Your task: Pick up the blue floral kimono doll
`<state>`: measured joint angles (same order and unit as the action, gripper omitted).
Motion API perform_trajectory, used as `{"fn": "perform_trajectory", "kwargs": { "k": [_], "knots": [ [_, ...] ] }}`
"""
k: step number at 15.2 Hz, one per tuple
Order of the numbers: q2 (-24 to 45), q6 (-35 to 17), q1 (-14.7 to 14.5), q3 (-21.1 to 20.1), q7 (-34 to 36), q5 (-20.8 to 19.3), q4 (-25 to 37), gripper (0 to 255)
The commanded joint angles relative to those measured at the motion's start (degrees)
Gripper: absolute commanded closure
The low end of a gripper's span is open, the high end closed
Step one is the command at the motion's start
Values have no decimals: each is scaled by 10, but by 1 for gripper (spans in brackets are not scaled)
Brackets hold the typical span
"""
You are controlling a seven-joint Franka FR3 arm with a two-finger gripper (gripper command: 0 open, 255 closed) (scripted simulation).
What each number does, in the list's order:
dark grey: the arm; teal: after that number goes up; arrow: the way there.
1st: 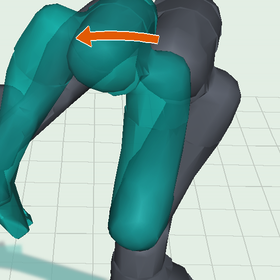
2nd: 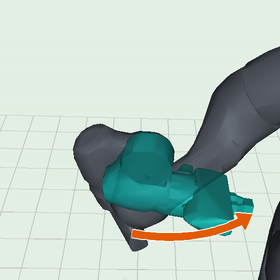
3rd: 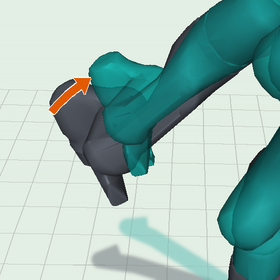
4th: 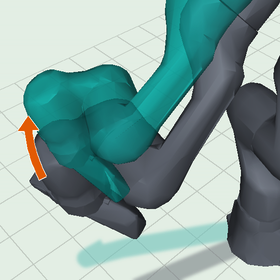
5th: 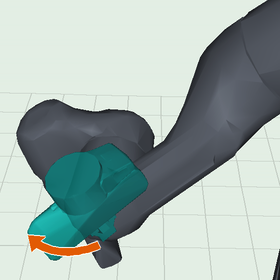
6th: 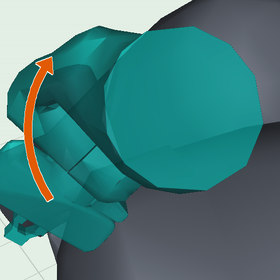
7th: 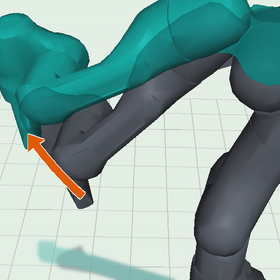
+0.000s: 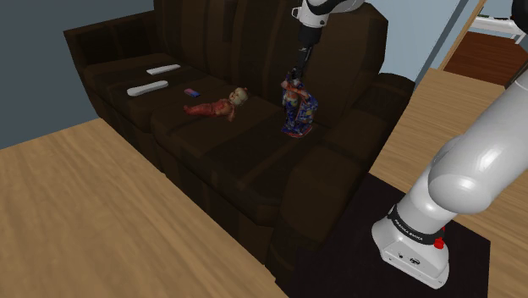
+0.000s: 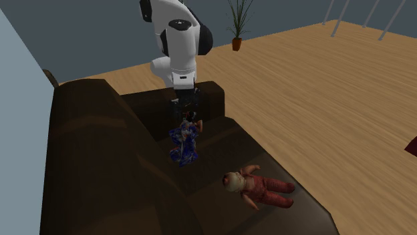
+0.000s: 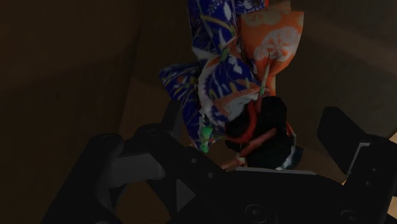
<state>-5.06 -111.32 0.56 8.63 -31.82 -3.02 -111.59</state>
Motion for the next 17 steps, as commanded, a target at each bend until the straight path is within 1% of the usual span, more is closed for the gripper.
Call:
{"fn": "perform_trajectory", "kwargs": {
  "k": [1,10,17],
  "knots": [
    [2,-2,0,0,0,0,0,255],
    [1,-3,0,0,0,0,-2,255],
    [-1,51,0,0,-2,1,50,255]
  ]
}}
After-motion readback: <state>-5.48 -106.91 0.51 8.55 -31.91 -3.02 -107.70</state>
